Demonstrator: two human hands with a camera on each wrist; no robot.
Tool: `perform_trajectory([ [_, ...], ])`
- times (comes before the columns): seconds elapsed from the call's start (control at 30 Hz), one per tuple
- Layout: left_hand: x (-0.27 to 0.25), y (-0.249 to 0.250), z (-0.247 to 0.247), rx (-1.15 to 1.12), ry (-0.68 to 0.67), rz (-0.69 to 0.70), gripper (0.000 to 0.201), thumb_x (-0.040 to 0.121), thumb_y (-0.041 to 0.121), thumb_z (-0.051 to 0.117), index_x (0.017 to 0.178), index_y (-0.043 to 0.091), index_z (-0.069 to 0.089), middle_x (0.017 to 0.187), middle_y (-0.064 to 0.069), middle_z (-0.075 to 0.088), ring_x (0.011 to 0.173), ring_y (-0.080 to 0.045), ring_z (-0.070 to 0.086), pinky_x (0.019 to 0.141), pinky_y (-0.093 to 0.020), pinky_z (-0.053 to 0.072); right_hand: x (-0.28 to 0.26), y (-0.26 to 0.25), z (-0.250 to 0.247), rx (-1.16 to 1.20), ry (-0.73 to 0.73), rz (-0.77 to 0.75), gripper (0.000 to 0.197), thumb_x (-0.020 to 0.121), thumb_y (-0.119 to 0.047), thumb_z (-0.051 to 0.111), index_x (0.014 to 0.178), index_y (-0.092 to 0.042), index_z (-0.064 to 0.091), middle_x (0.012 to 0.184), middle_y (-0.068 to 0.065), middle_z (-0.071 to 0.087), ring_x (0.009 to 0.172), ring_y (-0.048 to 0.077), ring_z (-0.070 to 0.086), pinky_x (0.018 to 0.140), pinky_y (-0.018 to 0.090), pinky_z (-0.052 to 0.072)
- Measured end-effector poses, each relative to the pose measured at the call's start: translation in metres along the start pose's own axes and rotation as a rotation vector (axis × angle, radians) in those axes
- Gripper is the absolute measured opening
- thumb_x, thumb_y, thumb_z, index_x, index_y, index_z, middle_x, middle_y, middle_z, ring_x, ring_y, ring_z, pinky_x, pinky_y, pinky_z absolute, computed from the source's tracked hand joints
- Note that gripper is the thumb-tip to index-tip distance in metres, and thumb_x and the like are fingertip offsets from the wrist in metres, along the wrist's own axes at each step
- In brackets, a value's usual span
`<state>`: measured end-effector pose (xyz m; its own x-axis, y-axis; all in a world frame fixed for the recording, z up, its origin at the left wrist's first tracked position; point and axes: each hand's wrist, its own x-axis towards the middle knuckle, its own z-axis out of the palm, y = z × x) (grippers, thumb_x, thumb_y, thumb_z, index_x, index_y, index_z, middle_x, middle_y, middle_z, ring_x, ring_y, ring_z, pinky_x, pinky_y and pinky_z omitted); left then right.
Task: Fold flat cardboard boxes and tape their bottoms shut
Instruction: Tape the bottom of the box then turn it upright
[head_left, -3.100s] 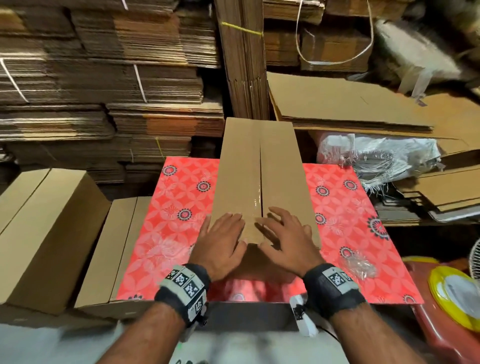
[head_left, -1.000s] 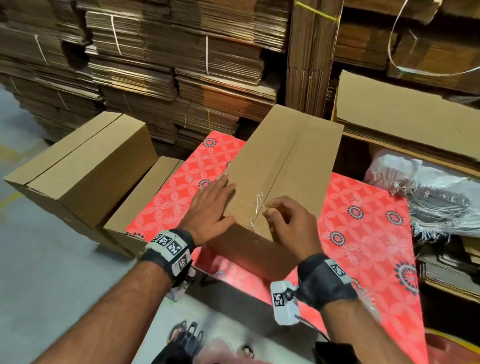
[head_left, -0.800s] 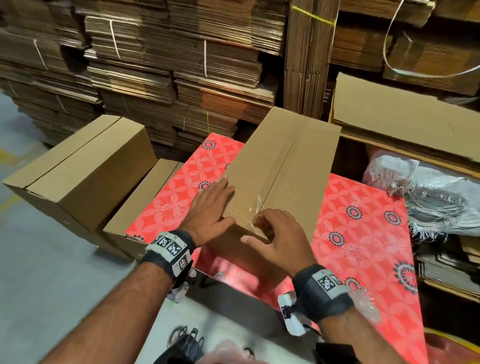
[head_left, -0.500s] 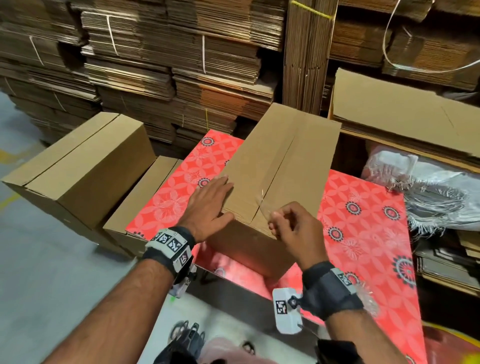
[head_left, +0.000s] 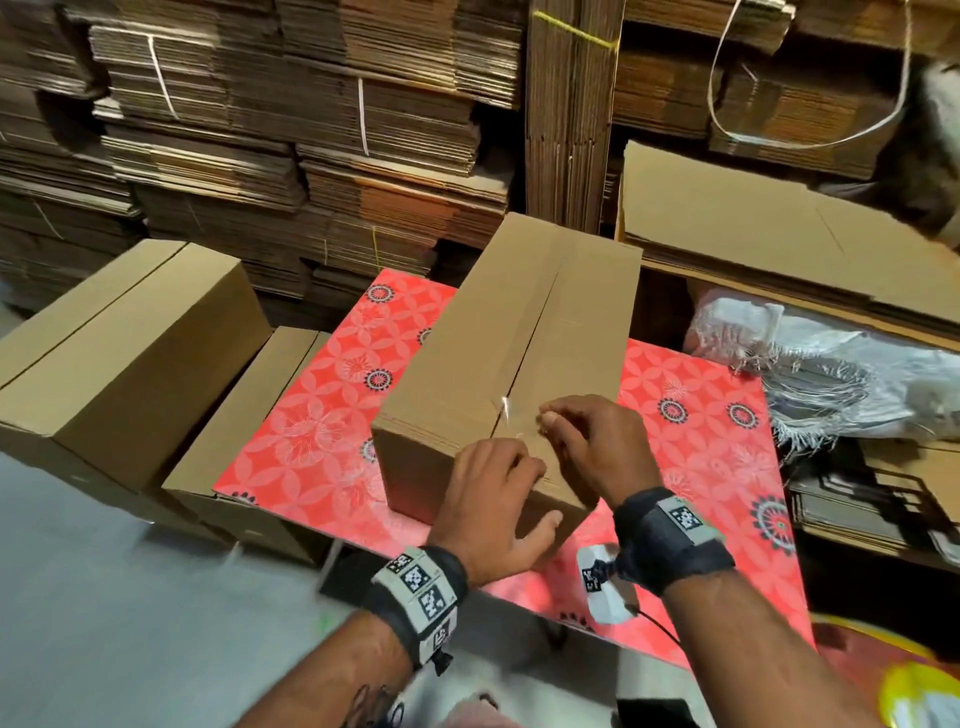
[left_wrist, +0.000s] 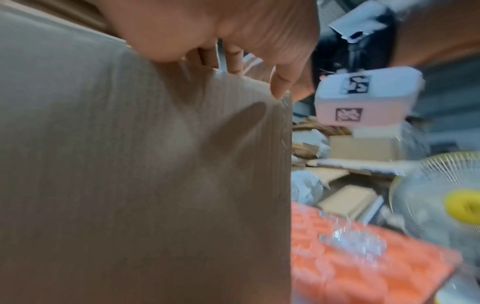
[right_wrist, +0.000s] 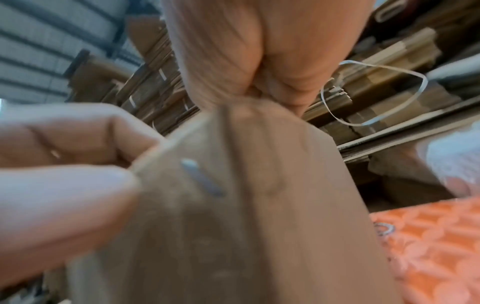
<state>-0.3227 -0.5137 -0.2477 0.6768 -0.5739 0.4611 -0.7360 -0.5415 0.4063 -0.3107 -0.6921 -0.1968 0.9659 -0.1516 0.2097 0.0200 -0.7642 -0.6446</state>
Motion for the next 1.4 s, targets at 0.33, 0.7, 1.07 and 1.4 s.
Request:
perform_trajectory([
  [0.33,-0.012,-0.062,-0.048,-0.055,-0.008,-0.066,0.053,0.076,0.072,0.063,0.079,0.022,0.047,0.097,0.004,0.046,0.094,-0.02,0.046,0.087,-0.044,0.034,0.024,-0.004,0.021,-0.246,0.038,-0.208,0.002,0.09,-0.014,0.076,0.09,-0.013,0.078,0.087,0.003,0.054,0.069,0.023,0.057,0.061,0.028,0.045],
  [0.7,-0.006,-0.07,-0.082,0.23,-0.372,-0.347,0.117,0.061,0.094,0.045,0.149,0.017,0.034,0.165,-0.01,0.013,0.151,-0.03,0.012,0.123,-0.046,0.011,0.068,-0.077,0.084,-0.332,-0.05,-0.113,0.023,0.097,-0.026,0.052,0.097,-0.011,0.069,0.091,0.012,0.067,0.085,0.034,0.062,0.07,0.037,0.046],
  [1.07,-0.008,-0.193,-0.187,0.162,-0.66,-0.168,0.105,0.066,0.072,0.075,0.148,0.024,0.03,0.163,0.007,0.005,0.145,-0.006,0.002,0.12,-0.032,-0.008,0.096,-0.076,0.085,0.255,0.092,0.428,0.027,0.091,-0.016,0.069,0.109,-0.028,0.053,0.087,0.006,0.075,0.067,0.019,0.065,0.068,0.035,0.055],
  [1.4,0.016,-0.235,-0.203,0.172,-0.795,-0.153,0.114,0.061,0.087,0.066,0.149,0.027,0.024,0.167,0.009,0.006,0.153,-0.008,0.006,0.122,-0.043,-0.018,0.103,-0.081,0.092,-0.199,0.113,0.374,0.016,0.088,-0.03,0.079,0.082,-0.021,0.068,0.079,-0.003,0.07,0.076,0.019,0.064,0.071,0.03,0.053],
])
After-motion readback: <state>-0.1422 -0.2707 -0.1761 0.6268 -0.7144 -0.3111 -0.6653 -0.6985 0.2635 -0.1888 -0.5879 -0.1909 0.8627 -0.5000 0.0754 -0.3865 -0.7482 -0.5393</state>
